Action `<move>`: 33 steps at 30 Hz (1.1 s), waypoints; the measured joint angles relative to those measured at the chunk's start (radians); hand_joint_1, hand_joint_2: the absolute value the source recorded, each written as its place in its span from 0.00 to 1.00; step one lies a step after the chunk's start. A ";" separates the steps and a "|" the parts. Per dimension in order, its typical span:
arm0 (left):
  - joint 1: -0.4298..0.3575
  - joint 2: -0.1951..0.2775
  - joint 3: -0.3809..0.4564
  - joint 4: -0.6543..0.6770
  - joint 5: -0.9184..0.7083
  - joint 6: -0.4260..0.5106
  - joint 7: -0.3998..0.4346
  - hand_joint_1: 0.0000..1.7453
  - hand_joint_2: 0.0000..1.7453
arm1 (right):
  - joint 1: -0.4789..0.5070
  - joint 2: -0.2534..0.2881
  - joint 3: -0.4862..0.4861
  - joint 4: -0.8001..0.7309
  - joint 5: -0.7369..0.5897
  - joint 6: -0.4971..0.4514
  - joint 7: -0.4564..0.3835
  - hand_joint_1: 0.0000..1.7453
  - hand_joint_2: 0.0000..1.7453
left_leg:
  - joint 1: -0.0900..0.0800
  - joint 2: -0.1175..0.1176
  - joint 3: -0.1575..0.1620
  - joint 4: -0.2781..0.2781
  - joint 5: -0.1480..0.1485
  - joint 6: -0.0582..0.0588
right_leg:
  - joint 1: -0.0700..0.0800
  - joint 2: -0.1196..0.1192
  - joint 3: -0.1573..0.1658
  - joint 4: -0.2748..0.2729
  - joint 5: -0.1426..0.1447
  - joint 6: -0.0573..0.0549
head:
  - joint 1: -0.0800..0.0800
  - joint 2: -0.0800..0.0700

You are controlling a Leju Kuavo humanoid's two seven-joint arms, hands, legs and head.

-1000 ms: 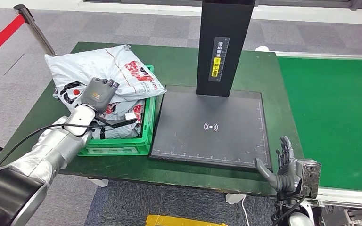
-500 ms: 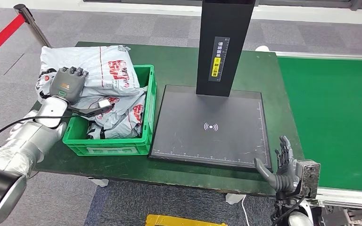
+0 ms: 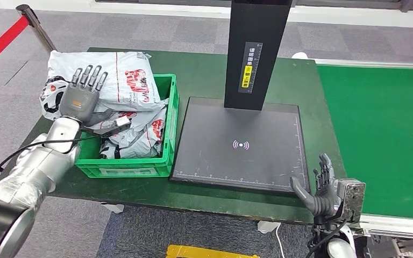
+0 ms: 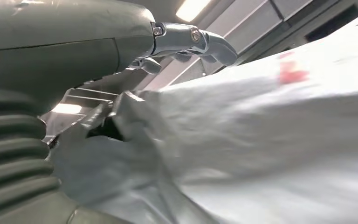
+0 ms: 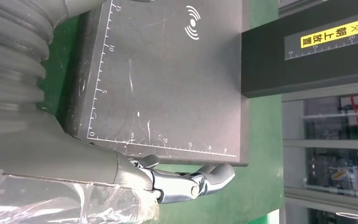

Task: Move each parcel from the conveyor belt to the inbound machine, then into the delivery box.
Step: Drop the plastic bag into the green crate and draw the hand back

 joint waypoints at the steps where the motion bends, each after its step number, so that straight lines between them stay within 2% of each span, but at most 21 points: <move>1: 0.013 -0.003 0.002 -0.016 0.000 0.000 0.002 0.00 0.00 | 0.000 0.000 0.000 0.000 0.000 -0.001 0.000 0.00 1.00 | 0.000 0.000 0.000 0.000 0.000 0.000 | 0.000 0.000 0.000 0.000 0.000 0.000 | 0.000 0.000; 13: 0.085 -0.016 0.036 -0.129 0.000 -0.015 -0.014 0.00 0.00 | 0.001 -0.001 0.000 0.000 0.000 -0.003 0.000 0.00 1.00 | 0.000 0.001 0.000 0.000 0.000 0.000 | 0.000 0.000 0.000 0.000 0.000 0.000 | 0.000 0.000; 15: 0.121 -0.021 0.039 -0.179 0.000 -0.039 0.004 0.00 0.00 | 0.001 -0.002 0.000 0.000 0.000 -0.004 0.000 0.00 1.00 | 0.000 0.001 0.000 0.000 0.000 0.000 | 0.000 0.000 0.000 0.000 0.000 0.000 | 0.000 0.000; 20: 0.213 -0.020 0.027 -0.337 -0.001 -0.121 0.115 0.00 0.00 | 0.010 -0.008 0.000 0.000 -0.007 -0.008 0.000 0.00 1.00 | 0.000 0.000 0.000 0.000 -0.001 0.000 | 0.000 0.000 0.000 0.000 0.000 0.000 | 0.000 0.000; 25: 0.353 -0.007 0.027 -0.553 -0.002 -0.209 0.150 0.00 0.00 | 0.042 -0.009 0.000 -0.010 -0.011 -0.019 0.000 0.00 1.00 | 0.000 0.001 0.000 0.000 -0.002 -0.001 | 0.000 0.001 -0.001 0.000 -0.001 -0.001 | 0.000 0.000; 28: 0.470 -0.032 0.067 -0.709 0.001 -0.167 0.043 0.00 0.00 | 0.066 -0.009 -0.001 -0.024 -0.006 -0.030 0.000 0.00 1.00 | -0.001 0.002 0.000 0.000 -0.003 -0.001 | 0.000 0.001 -0.001 0.000 -0.002 -0.001 | 0.000 0.000; 31: 0.602 -0.089 0.142 -0.878 0.035 -0.072 -0.115 0.00 0.00 | 0.088 -0.009 -0.004 -0.042 0.001 -0.039 0.003 0.00 1.00 | -0.001 0.002 0.000 0.000 -0.005 -0.001 | -0.001 0.002 -0.001 -0.001 -0.003 -0.001 | 0.000 0.000; 33: 0.673 -0.130 0.164 -0.974 0.119 -0.018 -0.211 0.00 0.00 | 0.095 -0.006 -0.005 -0.050 0.006 -0.041 0.006 0.00 1.00 | -0.001 0.003 0.000 0.000 -0.006 0.000 | -0.001 0.002 -0.001 -0.001 -0.003 0.000 | 0.000 0.000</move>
